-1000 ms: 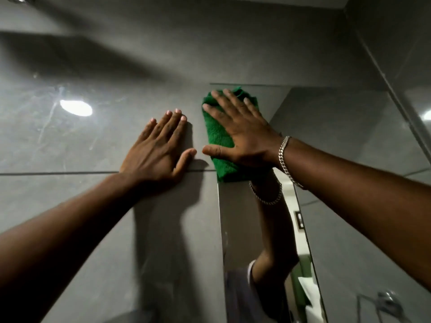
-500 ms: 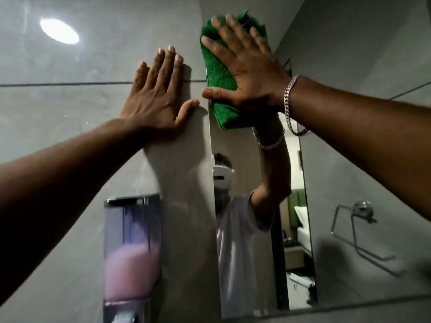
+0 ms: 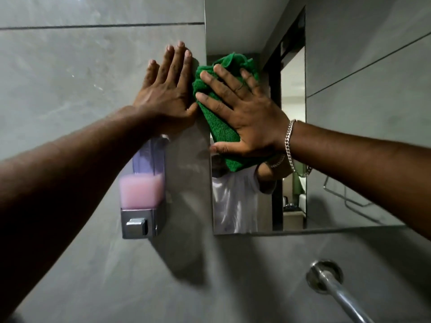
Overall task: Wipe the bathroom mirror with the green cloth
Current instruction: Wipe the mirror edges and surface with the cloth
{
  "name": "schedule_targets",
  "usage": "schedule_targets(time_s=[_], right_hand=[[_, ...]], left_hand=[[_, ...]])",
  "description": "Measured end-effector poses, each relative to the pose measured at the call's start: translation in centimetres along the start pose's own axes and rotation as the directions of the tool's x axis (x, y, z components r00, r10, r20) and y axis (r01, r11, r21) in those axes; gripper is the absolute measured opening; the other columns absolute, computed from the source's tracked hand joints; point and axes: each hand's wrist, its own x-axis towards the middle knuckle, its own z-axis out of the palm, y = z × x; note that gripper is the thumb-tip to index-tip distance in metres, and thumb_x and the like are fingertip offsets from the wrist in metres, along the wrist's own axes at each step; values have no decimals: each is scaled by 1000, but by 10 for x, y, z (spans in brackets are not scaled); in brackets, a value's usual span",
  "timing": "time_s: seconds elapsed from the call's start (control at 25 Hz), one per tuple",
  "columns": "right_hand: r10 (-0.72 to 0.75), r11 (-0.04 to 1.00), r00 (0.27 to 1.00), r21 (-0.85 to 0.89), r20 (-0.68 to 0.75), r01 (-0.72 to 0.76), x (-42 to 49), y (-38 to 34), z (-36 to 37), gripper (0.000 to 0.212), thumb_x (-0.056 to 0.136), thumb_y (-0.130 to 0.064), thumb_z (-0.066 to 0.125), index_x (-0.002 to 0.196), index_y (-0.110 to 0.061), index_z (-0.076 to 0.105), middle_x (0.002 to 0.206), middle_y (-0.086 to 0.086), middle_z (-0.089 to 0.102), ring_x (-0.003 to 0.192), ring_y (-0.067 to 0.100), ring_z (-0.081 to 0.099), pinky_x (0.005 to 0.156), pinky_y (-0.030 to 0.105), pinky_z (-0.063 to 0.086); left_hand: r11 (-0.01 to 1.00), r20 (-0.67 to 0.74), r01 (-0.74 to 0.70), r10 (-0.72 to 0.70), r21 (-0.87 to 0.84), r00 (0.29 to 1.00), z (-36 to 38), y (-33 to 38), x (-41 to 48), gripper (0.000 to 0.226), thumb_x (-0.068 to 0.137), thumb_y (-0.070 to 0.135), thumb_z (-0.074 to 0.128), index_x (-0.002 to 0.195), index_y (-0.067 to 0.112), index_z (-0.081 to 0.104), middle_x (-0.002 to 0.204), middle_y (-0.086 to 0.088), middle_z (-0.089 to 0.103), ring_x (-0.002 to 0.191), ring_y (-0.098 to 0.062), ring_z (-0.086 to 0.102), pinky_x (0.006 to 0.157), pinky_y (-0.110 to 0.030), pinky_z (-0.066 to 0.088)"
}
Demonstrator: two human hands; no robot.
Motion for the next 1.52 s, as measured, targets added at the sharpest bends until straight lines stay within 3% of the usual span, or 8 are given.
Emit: schedule_targets(time_s=[0.24,0.52,0.8,1.16,1.28,1.36,1.44,1.52], right_hand=[[22,998,999,51,31,-24,-42,-46,14,96,81,-81,33,153,-19,21,164,13,17,152,35,12,120,60,12],[-185,962,983,202,-16,185,-91,-96,29,90,82,-79,34,152,-22,27,162,10,24,152,31,13,122,54,-1],[-356,918,932,212,71,335,-121,-105,27,76,86,-71,39,143,-21,42,163,8,24,152,29,11,122,54,4],[-94,981,986,181,139,68,-164,-80,8,78,87,-75,36,152,-32,25,164,1,20,152,24,14,120,54,14],[-37,978,980,207,197,-4,-176,-65,-7,69,91,-62,42,151,-34,25,164,-1,18,152,24,13,119,55,19],[-2,977,971,207,241,-49,-179,-58,-18,71,87,-56,50,151,-34,26,164,2,16,152,26,14,118,53,25],[106,956,956,236,274,-173,-178,-55,-29,75,83,-52,61,148,-33,32,164,6,18,150,29,20,113,49,34],[220,927,935,239,280,-289,-174,-56,-38,75,75,-47,73,142,-30,44,159,13,32,143,34,37,104,47,45]], left_hand=[[999,166,17,-23,37,986,-8,10,-27,98,83,57,41,149,12,-16,161,-11,-21,148,-24,-19,120,-43,-3],[980,0,13,-13,199,1000,0,30,-70,79,90,48,29,151,5,4,162,-17,3,150,-29,1,123,-46,4],[983,-160,161,-145,89,976,13,30,-125,84,85,44,38,151,8,1,162,-17,1,150,-32,-5,121,-54,4],[981,-128,174,-162,87,978,24,38,-156,85,85,46,34,151,8,-3,162,-15,-3,150,-30,-7,122,-52,2],[993,-112,119,-116,20,987,24,70,-165,83,83,41,39,151,8,6,162,-15,6,150,-29,-2,121,-54,2],[991,-115,97,-107,-92,988,30,115,-177,81,79,33,50,149,6,18,158,-19,23,148,-33,14,119,-54,16],[927,-77,245,-277,-284,958,40,162,-197,79,71,27,59,143,7,33,140,-21,49,131,-38,42,105,-48,39],[700,143,495,-499,-514,855,45,197,-210,74,72,24,64,140,13,36,121,-15,60,109,-31,53,90,-41,47]])
